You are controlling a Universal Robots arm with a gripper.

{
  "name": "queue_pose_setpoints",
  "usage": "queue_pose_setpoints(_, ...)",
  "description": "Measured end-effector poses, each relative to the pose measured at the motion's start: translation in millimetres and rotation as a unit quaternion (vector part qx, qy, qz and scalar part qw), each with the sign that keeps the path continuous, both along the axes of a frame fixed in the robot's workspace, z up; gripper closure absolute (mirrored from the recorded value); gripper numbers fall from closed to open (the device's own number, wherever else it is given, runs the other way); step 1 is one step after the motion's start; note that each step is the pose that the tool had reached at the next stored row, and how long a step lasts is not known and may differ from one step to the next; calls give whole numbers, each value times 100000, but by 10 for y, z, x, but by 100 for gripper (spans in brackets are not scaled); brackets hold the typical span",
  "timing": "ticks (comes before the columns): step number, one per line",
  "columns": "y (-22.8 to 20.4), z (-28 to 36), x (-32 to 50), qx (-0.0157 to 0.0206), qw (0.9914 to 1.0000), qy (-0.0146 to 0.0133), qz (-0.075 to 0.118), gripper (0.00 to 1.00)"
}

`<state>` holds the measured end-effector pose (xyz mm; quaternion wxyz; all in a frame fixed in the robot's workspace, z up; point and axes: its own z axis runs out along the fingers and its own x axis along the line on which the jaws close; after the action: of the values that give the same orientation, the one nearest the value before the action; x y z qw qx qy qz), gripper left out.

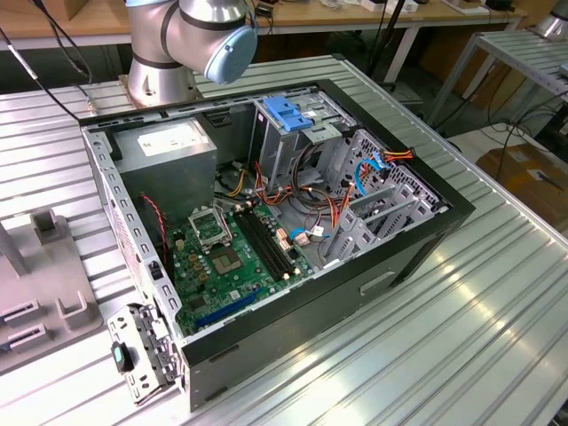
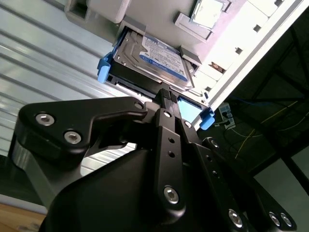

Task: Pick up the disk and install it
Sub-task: 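Pick up the disk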

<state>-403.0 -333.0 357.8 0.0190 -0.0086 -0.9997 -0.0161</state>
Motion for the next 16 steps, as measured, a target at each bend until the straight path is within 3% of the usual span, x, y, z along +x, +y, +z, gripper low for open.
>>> queue_pose_setpoints(9,0,0,0,0,100000,0,188,89)
queue_pose_setpoints(16,0,0,0,0,99984,2,1814,89)
